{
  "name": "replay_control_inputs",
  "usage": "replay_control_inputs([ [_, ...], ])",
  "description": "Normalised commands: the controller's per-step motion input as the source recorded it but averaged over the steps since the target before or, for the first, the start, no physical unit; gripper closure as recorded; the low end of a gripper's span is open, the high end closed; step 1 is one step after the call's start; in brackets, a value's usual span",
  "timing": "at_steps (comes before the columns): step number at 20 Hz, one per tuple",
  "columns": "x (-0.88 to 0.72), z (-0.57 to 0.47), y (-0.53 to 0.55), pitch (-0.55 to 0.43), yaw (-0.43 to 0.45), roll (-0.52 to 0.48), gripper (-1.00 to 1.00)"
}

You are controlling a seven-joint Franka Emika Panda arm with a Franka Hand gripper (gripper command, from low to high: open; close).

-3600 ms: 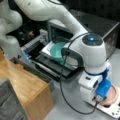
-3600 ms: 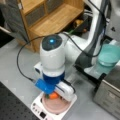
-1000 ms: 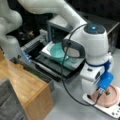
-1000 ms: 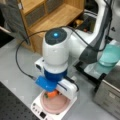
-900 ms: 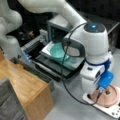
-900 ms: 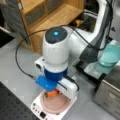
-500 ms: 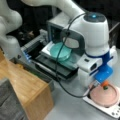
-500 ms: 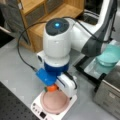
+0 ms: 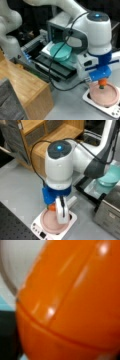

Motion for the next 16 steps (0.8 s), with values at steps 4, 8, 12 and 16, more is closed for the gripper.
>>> replay_control_inputs([
  [4, 0.77, 0.33, 0.09, 0.224, -0.66, 0.019, 1.0],
  [8, 0.59, 0.32, -0.03, 0.241, -0.63, 0.046, 1.0],
  [12, 0.37, 0.18, 0.01, 0.223, -0.584, 0.035, 1.0],
  [16, 0.26, 0.15, 0.05, 0.231, -0.397, 0.027, 1.0],
])
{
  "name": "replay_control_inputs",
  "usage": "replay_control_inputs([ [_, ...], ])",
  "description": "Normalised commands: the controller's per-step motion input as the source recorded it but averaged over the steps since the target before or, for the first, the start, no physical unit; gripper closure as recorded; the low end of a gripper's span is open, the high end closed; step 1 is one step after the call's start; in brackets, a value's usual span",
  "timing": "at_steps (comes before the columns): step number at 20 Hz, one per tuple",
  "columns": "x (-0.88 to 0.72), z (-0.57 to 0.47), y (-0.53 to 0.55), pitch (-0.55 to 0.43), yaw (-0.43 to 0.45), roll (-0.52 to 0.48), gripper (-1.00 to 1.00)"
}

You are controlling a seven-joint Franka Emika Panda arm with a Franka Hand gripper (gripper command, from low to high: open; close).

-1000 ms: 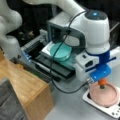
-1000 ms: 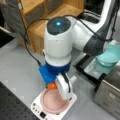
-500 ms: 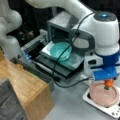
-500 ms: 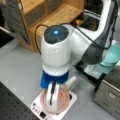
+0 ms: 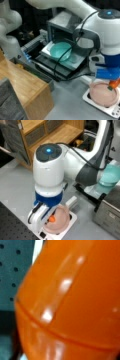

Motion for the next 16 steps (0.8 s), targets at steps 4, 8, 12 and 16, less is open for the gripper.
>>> replay_control_inputs([
  [4, 0.14, 0.12, 0.0, 0.265, -0.255, 0.053, 1.0],
  [8, 0.03, 0.04, -0.04, 0.337, -0.274, 0.002, 1.0],
  [12, -0.07, 0.09, -0.11, 0.145, -0.285, 0.08, 1.0],
  [16, -0.38, -0.03, -0.21, 0.067, -0.283, 0.065, 1.0],
])
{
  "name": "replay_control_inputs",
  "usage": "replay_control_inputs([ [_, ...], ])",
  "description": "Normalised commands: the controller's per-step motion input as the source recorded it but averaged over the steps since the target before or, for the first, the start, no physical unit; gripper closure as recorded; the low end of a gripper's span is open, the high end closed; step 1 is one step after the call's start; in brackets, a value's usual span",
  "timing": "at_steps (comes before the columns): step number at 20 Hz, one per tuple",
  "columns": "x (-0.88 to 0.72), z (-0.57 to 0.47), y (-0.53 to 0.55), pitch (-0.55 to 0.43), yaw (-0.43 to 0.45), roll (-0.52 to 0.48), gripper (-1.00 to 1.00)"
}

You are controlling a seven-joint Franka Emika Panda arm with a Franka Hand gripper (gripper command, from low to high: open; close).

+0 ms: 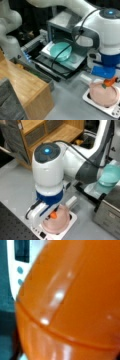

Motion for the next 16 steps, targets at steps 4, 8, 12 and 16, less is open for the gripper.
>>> replay_control_inputs([
  [4, -0.78, -0.07, -0.21, -0.017, -0.297, 0.045, 1.0],
  [8, -1.0, -0.16, -0.14, -0.094, -0.249, 0.053, 1.0],
  [12, -1.0, -0.2, -0.15, -0.179, -0.206, 0.128, 1.0],
  [16, -0.87, -0.22, -0.16, -0.274, -0.192, 0.138, 1.0],
])
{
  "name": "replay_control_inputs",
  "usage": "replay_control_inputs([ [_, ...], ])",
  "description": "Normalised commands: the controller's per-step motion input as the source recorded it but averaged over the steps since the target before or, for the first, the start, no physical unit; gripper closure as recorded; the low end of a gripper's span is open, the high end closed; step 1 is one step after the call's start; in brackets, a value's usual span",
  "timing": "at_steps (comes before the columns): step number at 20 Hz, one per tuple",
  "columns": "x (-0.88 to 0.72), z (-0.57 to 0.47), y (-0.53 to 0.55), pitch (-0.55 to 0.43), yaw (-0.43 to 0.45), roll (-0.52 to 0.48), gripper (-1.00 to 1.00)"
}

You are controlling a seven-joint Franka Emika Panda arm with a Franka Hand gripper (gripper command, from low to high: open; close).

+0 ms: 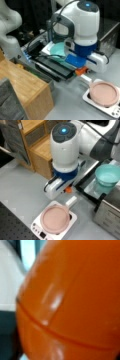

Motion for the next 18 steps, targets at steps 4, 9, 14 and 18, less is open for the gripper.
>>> replay_control_inputs([
  [4, -0.73, -0.21, -0.11, -0.324, -0.168, 0.147, 1.0],
  [9, -0.75, -0.17, -0.11, -0.272, -0.141, 0.131, 1.0],
  [14, -0.75, -0.19, 0.0, -0.218, -0.097, 0.163, 1.0],
  [18, -0.82, -0.18, 0.15, -0.212, -0.001, 0.178, 1.0],
])
